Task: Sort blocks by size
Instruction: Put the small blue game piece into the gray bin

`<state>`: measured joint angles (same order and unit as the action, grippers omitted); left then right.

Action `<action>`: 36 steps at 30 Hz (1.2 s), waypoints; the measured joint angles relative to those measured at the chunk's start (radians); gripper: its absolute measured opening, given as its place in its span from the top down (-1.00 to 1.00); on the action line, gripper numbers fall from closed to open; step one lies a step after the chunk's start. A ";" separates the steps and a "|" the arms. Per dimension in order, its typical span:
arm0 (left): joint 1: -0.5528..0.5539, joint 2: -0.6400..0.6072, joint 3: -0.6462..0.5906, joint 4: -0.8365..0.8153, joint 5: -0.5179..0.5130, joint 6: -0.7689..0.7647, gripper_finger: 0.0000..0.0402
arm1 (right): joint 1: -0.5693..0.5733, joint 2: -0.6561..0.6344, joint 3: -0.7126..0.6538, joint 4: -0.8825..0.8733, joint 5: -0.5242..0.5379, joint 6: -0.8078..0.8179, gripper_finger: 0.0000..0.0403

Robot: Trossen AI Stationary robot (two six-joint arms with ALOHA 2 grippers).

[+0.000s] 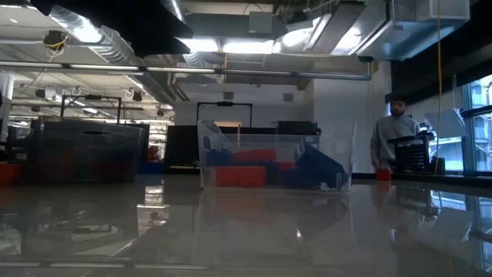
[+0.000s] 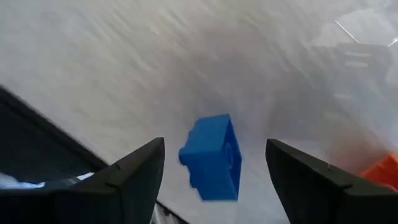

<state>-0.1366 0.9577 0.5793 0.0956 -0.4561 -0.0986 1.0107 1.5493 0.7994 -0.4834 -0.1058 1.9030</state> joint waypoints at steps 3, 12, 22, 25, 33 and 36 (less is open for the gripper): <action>0.000 0.000 0.000 0.000 0.000 -0.001 -0.32 | 0.000 0.037 0.001 0.004 -0.054 -0.004 -0.37; 0.000 0.000 0.000 -0.001 0.000 0.003 -0.32 | -0.004 0.047 0.002 -0.026 -0.098 -0.053 0.24; 0.000 0.000 0.000 0.010 0.000 0.002 -0.32 | -0.062 0.013 -0.001 0.006 -0.111 -0.141 0.56; 0.000 -0.001 0.000 0.013 0.000 0.002 -0.32 | -0.107 -0.009 -0.001 0.007 -0.056 -0.224 0.56; 0.000 -0.019 0.005 -0.005 0.000 0.002 -0.32 | -0.271 -0.089 0.000 0.013 0.088 -0.545 0.55; 0.000 -0.052 0.016 -0.042 0.000 0.002 -0.32 | -0.347 -0.120 0.000 0.015 0.152 -0.704 0.55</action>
<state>-0.1367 0.9056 0.5955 0.0537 -0.4561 -0.0971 0.6634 1.4292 0.7998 -0.4683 0.0459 1.1986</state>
